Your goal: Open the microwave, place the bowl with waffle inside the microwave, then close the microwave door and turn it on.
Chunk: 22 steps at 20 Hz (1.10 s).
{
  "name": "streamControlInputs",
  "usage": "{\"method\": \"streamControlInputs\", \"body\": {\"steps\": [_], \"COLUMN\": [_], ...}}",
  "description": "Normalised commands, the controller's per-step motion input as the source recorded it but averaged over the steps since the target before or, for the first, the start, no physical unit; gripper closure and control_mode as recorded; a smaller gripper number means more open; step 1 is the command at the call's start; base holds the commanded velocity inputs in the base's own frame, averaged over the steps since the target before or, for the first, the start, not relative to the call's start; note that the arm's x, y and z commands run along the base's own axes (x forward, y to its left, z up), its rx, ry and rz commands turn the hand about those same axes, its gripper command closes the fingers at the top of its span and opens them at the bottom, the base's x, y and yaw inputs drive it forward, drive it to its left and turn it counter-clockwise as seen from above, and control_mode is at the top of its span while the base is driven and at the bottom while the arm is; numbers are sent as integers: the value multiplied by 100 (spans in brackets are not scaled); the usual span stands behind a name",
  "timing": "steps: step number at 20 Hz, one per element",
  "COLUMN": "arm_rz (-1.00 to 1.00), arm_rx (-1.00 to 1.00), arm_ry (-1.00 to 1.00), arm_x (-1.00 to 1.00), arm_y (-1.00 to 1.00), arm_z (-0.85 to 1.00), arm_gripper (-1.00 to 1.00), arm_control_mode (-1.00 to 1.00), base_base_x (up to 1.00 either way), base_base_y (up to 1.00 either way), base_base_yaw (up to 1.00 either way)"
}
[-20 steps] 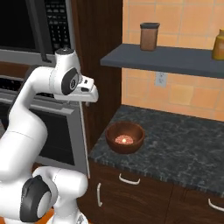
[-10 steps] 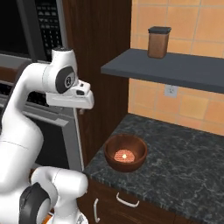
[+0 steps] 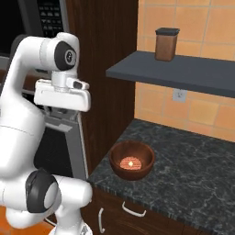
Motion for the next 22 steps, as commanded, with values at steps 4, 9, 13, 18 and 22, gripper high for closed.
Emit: {"method": "streamControlInputs", "body": {"steps": [4,9,13,18,22], "arm_rz": [0,0,-7,-4,-5], "arm_rx": [1,1,0,0,-2], "arm_ry": [-22,-61,-62,-56,-43], "arm_x": [-61,-100,-86,-28,0], "arm_y": [-21,-7,72,60,53], "arm_z": [-9,-7,47,70,66], "arm_gripper": [-100,-100,-100,-100,-100], "arm_control_mode": [-100,-100,-100,-100,-100], "base_base_x": [0,0,0,0,0], "base_base_y": [0,0,0,0,0], "base_base_yaw": [0,0,0,0,0]}}
